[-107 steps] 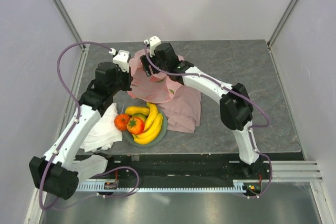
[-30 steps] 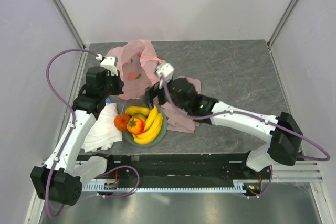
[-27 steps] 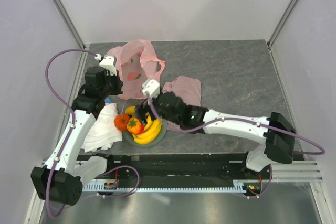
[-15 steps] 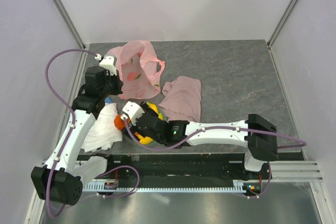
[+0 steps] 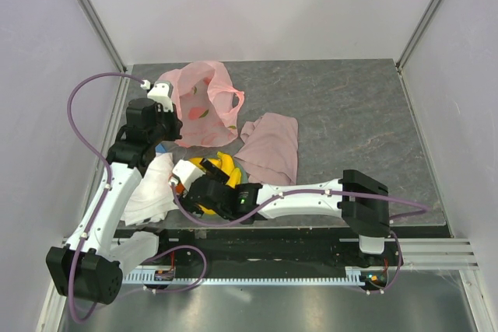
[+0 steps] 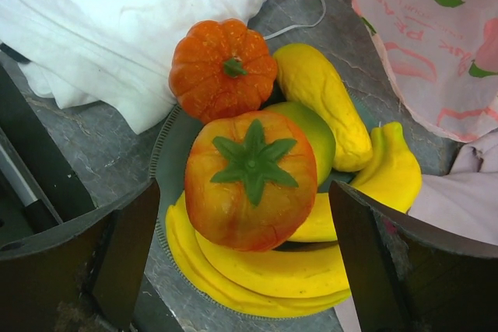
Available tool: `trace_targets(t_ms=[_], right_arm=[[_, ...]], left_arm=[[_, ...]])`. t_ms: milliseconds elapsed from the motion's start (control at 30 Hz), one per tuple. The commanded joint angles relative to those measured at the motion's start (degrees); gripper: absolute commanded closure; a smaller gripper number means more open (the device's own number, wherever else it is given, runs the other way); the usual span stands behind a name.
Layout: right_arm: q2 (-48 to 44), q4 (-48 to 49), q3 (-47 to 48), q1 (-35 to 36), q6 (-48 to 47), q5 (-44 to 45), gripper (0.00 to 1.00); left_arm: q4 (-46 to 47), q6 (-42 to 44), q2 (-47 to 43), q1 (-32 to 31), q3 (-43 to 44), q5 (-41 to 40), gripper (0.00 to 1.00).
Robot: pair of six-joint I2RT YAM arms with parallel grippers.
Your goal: Place the fruits into the plastic bag
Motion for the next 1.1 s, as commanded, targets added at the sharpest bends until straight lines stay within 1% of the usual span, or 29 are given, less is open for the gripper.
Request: trace_targets(t_ms=[0,300,633,700,800,833,867,933,1000,1067], right_arm=[[2.5,0.3,3.8,0.2,0.9,0.8,0.02],[6.8,-2.4,7.6,0.2,1.8,3.1,0.02],[8.6,-4.2,8.2,-0.1,2.6,6.0,0.03],[8.5,-4.1,8.1,-0.2,2.6,6.0,0.06],[8.4,-4.1,8.0,-0.2,2.6,6.0,0.16],[8.2,-3.9,7.8,-0.2,2.6,6.1,0.23],[7.8,-3.4,7.4,-0.2,2.6,6.1,0.26],[7.4,-2.8,6.9,-0.2,2.6,5.8,0.31],[6.7,-2.5,6.4,-0.2,2.5,5.4,0.32],[5.7,-1.6,5.7,-0.2,2.6,4.7,0.35]], left_arm=[[0.9,-0.6,-0.1,0.4,0.8,0.7,0.99],[0.9,-0.5,-0.2,0.4,0.8,0.9,0.99],[0.9,-0.5,-0.2,0.4,0.8,1.1,0.99],[0.9,-0.4,-0.1,0.4,0.8,1.1,0.99],[0.9,-0.4,-0.2,0.4,0.8,1.1,0.98],[0.9,-0.5,-0.2,0.4,0.7,1.1,0.98],[0.9,-0.4,0.0,0.4,0.7,1.1,0.98],[0.9,-0.4,-0.1,0.4,0.8,1.1,0.98],[0.9,-0.4,-0.2,0.4,0.8,1.2,0.98],[0.9,-0.5,-0.1,0.4,0.8,1.3,0.98]])
